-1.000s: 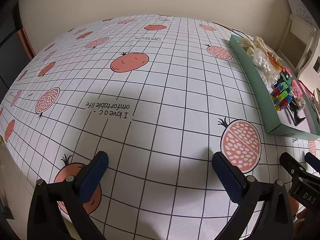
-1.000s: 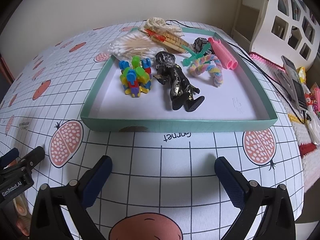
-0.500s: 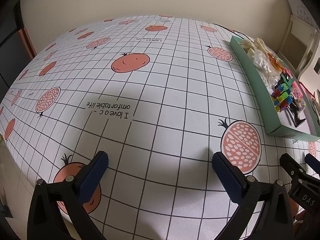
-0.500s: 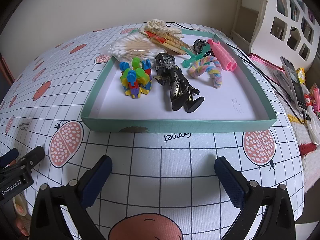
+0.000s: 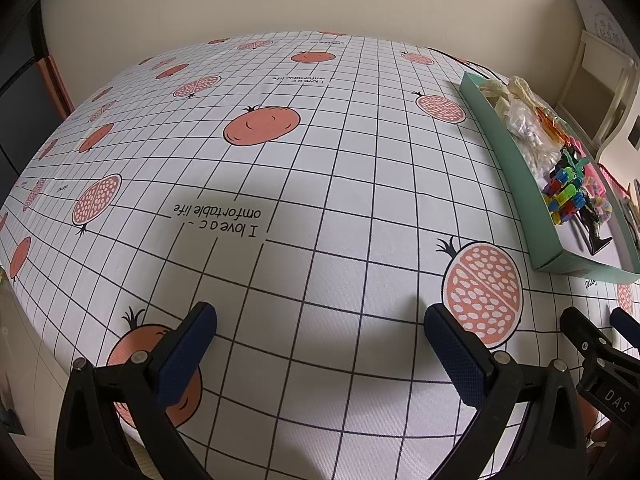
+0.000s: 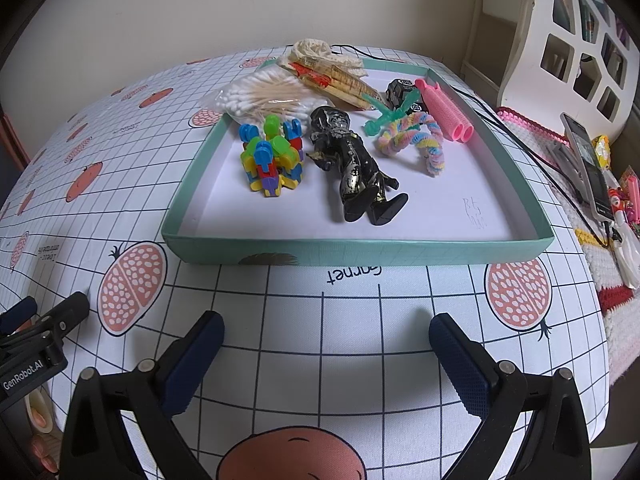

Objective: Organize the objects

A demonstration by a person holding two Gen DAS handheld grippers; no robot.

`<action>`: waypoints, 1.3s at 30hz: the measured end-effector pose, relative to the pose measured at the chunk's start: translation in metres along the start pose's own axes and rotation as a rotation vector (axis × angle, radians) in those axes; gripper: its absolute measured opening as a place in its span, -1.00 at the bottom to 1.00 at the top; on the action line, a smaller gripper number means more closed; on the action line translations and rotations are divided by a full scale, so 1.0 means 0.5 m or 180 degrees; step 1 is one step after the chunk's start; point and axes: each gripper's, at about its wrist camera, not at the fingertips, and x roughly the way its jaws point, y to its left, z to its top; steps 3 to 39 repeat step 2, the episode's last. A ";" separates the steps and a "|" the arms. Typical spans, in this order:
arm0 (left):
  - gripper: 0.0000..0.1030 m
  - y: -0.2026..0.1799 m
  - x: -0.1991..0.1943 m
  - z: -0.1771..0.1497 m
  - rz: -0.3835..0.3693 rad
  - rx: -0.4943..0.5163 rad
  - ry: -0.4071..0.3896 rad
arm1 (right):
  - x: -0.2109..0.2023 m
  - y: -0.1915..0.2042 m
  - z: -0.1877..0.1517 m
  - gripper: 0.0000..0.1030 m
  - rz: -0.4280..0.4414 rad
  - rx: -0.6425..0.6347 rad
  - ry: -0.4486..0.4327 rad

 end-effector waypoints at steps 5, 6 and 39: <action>1.00 0.000 0.000 0.000 0.0000 0.0000 0.0001 | 0.000 0.000 0.000 1.00 0.0000 0.0000 0.0000; 1.00 0.000 0.000 0.000 0.0000 0.0000 0.0001 | 0.000 0.000 0.000 1.00 0.0000 0.0000 0.0000; 1.00 0.000 0.000 0.000 0.0000 0.0000 0.0001 | 0.000 0.000 0.000 1.00 0.0000 0.0000 0.0000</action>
